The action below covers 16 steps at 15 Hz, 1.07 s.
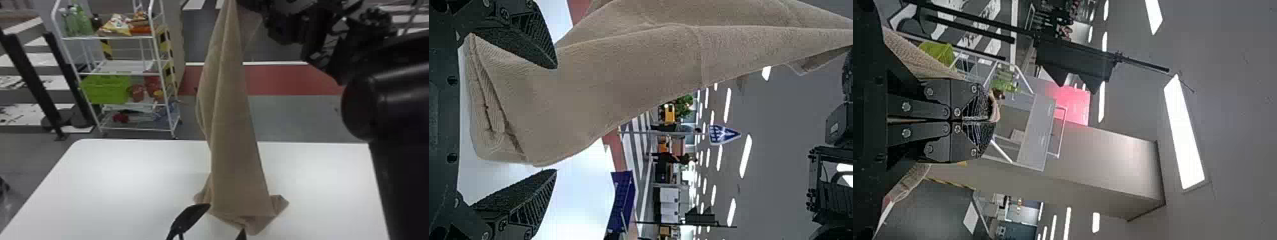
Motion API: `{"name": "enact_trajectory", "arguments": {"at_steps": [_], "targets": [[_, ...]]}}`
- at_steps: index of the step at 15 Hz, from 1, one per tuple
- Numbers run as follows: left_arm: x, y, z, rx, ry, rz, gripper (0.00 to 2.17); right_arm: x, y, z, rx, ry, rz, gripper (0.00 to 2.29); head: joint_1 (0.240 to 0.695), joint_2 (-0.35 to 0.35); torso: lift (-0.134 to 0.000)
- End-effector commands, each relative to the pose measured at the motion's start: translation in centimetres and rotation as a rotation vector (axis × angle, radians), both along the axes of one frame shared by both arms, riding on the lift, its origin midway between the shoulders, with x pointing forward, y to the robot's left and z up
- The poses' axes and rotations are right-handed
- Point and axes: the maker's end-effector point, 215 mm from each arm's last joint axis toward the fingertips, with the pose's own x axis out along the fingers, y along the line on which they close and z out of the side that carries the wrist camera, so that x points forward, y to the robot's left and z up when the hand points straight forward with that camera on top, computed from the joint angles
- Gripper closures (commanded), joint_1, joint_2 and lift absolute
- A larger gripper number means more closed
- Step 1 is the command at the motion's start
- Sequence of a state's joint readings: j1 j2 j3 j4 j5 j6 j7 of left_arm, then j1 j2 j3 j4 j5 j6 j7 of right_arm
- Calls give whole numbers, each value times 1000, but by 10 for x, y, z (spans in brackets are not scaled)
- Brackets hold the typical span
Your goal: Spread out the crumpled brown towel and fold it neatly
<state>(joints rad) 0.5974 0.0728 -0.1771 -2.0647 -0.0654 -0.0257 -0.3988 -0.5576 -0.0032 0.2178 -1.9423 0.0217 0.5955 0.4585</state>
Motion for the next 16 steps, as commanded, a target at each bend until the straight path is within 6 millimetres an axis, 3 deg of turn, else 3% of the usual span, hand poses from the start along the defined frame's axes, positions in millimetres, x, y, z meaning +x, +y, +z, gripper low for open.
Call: {"name": "enact_trajectory", "arguments": {"at_steps": [1,5,9,11,13,16], "targets": [[-3,-21,2,-30,26,-2,184,6,-2,-3,-24,-13,-34,1504,553,48,-122],[11,-52,3,-1,-3,130,211,3,5,-9,-42,-11,-25,1504,548,21,-122],[36,-74,-49,136,89,236,211,-10,9,-8,-33,-2,-1,1504,555,3,-122],[40,-81,-56,175,99,275,211,-16,11,-9,-30,9,16,1504,576,-18,-122],[51,-73,-53,222,72,391,218,-20,13,-11,-26,17,25,1504,588,-23,-122],[55,-87,-44,296,32,487,296,-20,12,-12,-26,16,22,1504,585,-14,-122]]}}
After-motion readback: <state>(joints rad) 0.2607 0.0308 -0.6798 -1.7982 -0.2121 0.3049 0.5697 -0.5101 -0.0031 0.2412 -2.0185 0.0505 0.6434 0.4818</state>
